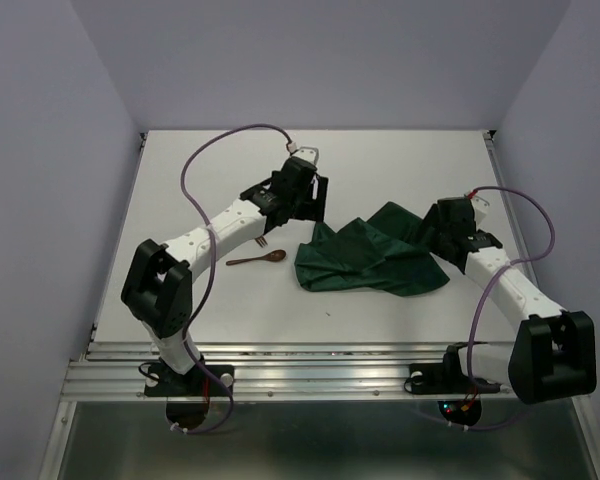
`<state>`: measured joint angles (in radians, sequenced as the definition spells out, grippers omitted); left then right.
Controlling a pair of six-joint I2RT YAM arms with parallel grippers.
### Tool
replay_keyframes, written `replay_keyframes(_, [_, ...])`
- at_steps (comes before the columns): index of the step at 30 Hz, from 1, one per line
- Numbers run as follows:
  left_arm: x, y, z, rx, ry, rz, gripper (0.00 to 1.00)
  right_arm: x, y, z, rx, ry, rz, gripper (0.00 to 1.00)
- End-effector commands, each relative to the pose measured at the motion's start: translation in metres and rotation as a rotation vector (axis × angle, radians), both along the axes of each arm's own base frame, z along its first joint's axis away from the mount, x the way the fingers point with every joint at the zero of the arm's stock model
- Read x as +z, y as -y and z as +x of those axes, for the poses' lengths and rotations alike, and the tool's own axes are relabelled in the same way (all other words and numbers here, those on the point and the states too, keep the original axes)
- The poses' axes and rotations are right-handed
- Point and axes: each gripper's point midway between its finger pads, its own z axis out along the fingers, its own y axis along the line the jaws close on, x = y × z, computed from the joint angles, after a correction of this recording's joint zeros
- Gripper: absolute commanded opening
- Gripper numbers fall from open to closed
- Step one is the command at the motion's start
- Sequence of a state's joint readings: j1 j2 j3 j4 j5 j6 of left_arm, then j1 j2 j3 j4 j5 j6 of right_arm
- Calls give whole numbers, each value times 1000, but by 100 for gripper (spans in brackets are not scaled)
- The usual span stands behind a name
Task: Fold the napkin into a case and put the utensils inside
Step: Pick up the crumpled napkin from the center of the board.
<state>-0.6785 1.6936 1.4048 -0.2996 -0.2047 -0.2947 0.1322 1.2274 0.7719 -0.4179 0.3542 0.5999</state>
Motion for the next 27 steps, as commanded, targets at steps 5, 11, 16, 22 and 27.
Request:
replay_keyframes(5, [-54, 18, -81, -150, -170, 60, 87, 6, -12, -7, 13, 19, 66, 100])
replay_keyframes(11, [-86, 13, -109, -171, -249, 74, 90, 6, -16, -8, 14, 18, 93, 100])
replay_keyframes(16, [-106, 15, -107, -171, -268, 90, 78, 2, -15, -7, -1, 7, 92, 100])
replay_keyframes(22, [-103, 22, -97, -173, -249, 96, 13, -12, 1, -17, -53, -37, 89, 88])
replay_keyframes(27, [-83, 30, -90, -182, -224, 78, 0, -42, -2, -32, -66, -132, 163, 75])
